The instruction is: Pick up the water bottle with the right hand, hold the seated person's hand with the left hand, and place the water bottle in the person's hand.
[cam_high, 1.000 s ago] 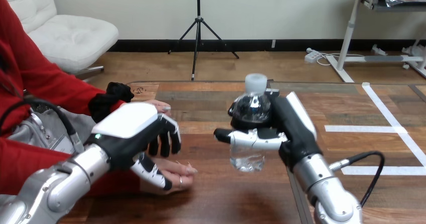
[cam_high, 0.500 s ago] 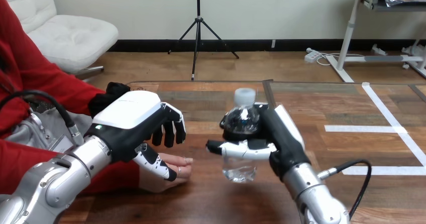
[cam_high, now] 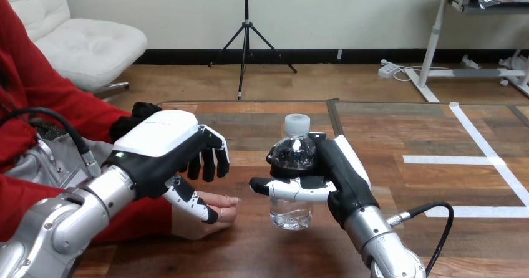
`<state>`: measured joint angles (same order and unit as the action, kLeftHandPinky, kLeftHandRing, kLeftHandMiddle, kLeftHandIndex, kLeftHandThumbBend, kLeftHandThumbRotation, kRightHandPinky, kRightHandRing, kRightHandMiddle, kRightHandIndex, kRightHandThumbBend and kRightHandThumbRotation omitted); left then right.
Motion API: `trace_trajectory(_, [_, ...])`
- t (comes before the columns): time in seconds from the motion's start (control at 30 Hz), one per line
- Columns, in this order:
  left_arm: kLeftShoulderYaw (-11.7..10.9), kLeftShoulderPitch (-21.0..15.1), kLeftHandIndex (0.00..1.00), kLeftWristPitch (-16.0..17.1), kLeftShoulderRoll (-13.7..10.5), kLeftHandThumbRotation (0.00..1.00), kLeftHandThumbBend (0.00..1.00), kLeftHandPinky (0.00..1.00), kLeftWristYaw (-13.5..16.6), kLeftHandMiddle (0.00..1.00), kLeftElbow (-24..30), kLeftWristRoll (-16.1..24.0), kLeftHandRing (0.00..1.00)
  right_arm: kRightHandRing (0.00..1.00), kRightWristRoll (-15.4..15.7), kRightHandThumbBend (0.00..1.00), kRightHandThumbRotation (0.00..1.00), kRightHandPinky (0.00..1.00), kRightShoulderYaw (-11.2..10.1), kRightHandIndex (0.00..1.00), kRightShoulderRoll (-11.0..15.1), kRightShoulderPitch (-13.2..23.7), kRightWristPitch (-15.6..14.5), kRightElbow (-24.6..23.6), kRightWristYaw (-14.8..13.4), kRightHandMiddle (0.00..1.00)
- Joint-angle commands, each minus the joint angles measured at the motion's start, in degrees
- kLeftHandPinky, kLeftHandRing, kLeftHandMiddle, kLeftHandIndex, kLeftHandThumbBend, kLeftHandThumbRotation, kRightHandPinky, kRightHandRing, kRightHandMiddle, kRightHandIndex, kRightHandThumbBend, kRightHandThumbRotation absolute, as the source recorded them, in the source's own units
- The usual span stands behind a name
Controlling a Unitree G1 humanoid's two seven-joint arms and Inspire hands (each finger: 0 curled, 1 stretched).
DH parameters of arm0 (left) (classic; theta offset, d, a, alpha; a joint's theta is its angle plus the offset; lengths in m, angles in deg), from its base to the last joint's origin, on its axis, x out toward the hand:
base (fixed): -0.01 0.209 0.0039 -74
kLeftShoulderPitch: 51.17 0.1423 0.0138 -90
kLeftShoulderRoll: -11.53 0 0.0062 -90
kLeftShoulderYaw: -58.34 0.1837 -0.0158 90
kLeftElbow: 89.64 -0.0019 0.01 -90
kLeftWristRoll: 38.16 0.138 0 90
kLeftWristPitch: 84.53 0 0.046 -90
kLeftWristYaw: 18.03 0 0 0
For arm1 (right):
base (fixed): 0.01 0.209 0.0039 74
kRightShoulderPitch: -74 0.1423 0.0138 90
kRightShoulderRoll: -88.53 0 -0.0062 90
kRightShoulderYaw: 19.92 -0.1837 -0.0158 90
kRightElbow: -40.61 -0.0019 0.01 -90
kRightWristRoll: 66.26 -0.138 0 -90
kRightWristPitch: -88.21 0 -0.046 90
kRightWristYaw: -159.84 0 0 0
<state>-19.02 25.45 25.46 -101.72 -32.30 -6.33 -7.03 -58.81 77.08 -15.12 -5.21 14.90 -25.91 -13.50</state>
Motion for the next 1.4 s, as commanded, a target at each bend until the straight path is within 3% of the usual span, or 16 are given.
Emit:
trace_trajectory(0.0, [-1.9, -1.3, 0.5, 0.1, -1.9, 0.0, 0.96, 0.42, 0.4, 0.48, -0.6, 0.7, 0.44, 0.32, -0.3, 0.86, 0.0, 0.27, -0.5, 0.4, -0.5, 5.1, 2.3, -2.1, -0.9, 0.37])
trace_trajectory(0.3, [-0.2, -1.8, 0.62, 2.0, -3.4, 0.03, 1.0, 0.53, 2.1, 0.61, -6.4, 4.4, 0.57, 0.32, -0.8, 0.85, 0.0, 0.27, -0.8, 0.4, -0.1, 4.9, 2.4, -2.6, -0.6, 0.37])
trace_trajectory(0.47, [1.1, -3.0, 0.72, 3.0, -3.7, 0.19, 1.0, 0.62, 3.9, 0.7, -11.1, 7.4, 0.66, 0.32, -0.8, 0.85, 0.0, 0.28, -1.0, 0.4, 0.2, 4.8, 2.5, -3.0, -0.7, 0.37])
trace_trajectory(0.57, [2.3, -4.7, 0.76, 5.0, -3.3, 0.25, 1.0, 0.65, 6.5, 0.73, -16.9, 9.2, 0.69, 0.32, -1.2, 0.85, 0.0, 0.28, -1.2, 0.4, 0.3, 4.6, 2.4, -3.4, -0.5, 0.37])
trace_trajectory(0.7, [4.0, -7.0, 0.8, 5.1, -2.8, 0.36, 1.0, 0.7, 7.4, 0.77, -22.6, 11.7, 0.73, 0.32, -1.6, 0.85, 0.0, 0.28, -1.5, 0.4, 0.6, 4.4, 2.0, -4.1, -0.2, 0.38])
trace_trajectory(0.87, [5.6, -9.4, 0.82, 6.8, -2.1, 0.42, 1.0, 0.72, 10.8, 0.77, -29.3, 13.6, 0.73, 0.33, -2.1, 0.85, 0.0, 0.28, -1.7, 0.4, 0.9, 4.2, 1.6, -4.9, 0.2, 0.38])
trace_trajectory(1.03, [7.9, -12.5, 0.83, 6.5, -0.9, 0.46, 1.0, 0.73, 14.2, 0.78, -36.9, 16.1, 0.74, 0.33, -2.7, 0.85, 0.0, 0.28, -2.0, 0.4, 1.3, 3.8, 1.7, -5.8, 0.7, 0.38])
trace_trajectory(1.37, [12.1, -17.0, 0.86, 3.3, 1.1, 0.51, 1.0, 0.79, 16.6, 0.83, -46.3, 19.3, 0.79, 0.33, -2.9, 0.85, 0.0, 0.28, -2.4, 0.4, 1.9, 3.0, 1.1, -8.2, 0.9, 0.38])
